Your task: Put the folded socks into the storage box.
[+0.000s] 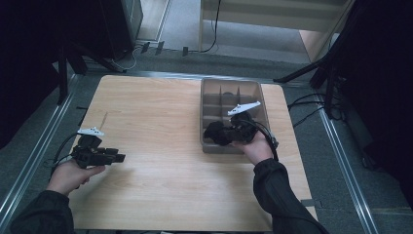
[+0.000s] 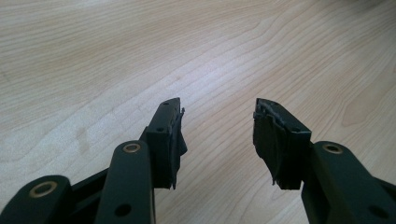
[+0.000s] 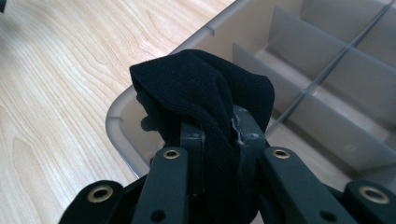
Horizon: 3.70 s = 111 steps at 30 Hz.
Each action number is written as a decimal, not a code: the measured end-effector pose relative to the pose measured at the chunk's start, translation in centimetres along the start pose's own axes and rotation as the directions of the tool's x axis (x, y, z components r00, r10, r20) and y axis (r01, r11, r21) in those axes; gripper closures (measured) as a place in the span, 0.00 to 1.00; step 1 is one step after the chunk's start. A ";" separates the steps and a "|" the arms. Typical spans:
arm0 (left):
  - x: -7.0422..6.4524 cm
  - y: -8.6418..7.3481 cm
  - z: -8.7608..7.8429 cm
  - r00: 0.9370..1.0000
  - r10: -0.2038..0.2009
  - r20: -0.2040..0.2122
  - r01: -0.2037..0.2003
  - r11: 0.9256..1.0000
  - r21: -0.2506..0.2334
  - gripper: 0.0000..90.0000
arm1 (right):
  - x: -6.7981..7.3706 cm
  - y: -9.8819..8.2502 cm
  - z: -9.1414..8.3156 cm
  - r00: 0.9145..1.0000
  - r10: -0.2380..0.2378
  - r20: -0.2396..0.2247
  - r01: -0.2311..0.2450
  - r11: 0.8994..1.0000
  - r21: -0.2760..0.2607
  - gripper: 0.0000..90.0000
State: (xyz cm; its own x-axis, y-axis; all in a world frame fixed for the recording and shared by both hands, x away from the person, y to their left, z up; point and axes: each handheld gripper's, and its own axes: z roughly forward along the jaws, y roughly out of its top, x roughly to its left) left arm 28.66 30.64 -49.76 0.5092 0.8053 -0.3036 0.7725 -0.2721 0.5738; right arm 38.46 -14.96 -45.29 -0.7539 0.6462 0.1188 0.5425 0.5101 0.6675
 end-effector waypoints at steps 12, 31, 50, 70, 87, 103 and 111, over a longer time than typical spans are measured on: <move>0.0 0.0 0.0 1.000 0.000 0.000 0.000 1.000 0.000 0.57 | 0.9 0.1 2.7 1.000 -0.025 -0.009 0.026 0.997 0.077 0.86; -0.1 0.0 0.0 1.000 0.002 0.000 -0.002 1.000 -0.002 0.57 | 0.4 0.4 2.1 1.000 -0.002 -0.010 0.003 0.997 0.076 0.57; -0.1 -0.1 -0.1 1.000 0.000 0.000 0.000 1.000 -0.004 0.56 | 1.0 2.5 -0.9 1.000 -0.007 -0.016 0.007 1.000 0.007 0.85; -0.1 -0.1 0.0 1.000 0.005 0.002 -0.005 1.000 0.001 0.57 | 1.4 1.0 2.9 1.000 -0.012 -0.027 0.016 0.990 0.140 1.00; -0.2 -0.1 0.1 1.000 0.010 -0.001 -0.010 1.000 0.002 0.56 | 2.1 0.7 3.2 1.000 -0.016 0.003 0.015 0.988 0.156 1.00; -0.1 -0.1 0.1 1.000 0.010 0.004 -0.010 1.000 0.004 0.56 | 2.1 0.9 4.6 1.000 0.005 -0.003 -0.004 0.970 0.245 1.00; -0.2 -0.1 0.1 1.000 0.013 0.005 -0.013 1.000 0.005 0.56 | 1.8 1.0 5.0 1.000 0.027 -0.013 -0.023 0.964 0.266 1.00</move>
State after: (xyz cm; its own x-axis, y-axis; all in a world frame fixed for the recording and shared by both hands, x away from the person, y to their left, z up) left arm 28.55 30.45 -49.82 0.5209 0.7992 -0.2998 0.7679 -0.2853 0.5736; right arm 39.49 -10.48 -48.13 -0.7434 0.6526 0.1466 0.6387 0.6276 0.4451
